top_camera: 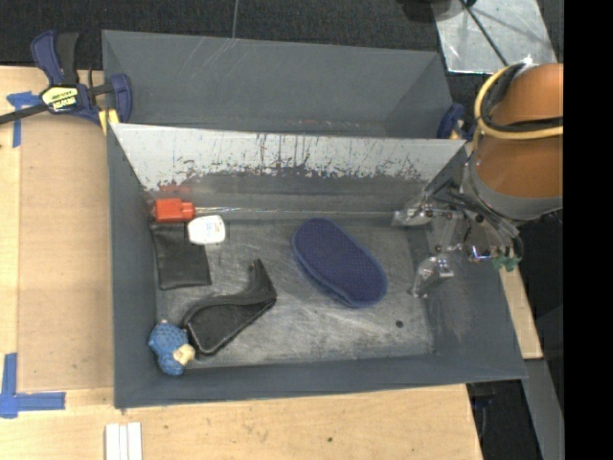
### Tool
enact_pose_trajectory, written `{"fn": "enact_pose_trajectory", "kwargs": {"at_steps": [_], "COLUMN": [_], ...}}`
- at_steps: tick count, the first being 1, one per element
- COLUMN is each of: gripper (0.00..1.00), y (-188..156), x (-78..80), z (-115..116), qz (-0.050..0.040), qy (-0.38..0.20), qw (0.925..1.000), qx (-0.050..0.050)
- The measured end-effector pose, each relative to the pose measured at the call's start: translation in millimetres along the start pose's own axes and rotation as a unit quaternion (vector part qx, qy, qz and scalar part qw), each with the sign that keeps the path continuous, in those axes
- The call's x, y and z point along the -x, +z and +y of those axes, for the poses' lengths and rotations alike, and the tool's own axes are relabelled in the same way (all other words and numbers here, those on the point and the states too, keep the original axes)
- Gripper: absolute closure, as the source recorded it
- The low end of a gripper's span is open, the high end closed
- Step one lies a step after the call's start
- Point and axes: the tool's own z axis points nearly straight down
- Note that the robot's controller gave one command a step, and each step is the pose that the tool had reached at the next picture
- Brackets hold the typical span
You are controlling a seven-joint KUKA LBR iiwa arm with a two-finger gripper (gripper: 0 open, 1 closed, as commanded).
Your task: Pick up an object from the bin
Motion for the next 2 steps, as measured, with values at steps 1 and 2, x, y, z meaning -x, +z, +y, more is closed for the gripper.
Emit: {"fn": "enact_pose_trajectory", "kwargs": {"at_steps": [1,2], "gripper": [0.0,0.0], "y": [89.1,149.4], "x": [77.3,95.3], "z": [73.1,92.8], "qz": [0.0009,0.0024], "qy": [0.0,-0.27], "qw": [1.0,0.9628], "qx": [0.002,0.0]}}
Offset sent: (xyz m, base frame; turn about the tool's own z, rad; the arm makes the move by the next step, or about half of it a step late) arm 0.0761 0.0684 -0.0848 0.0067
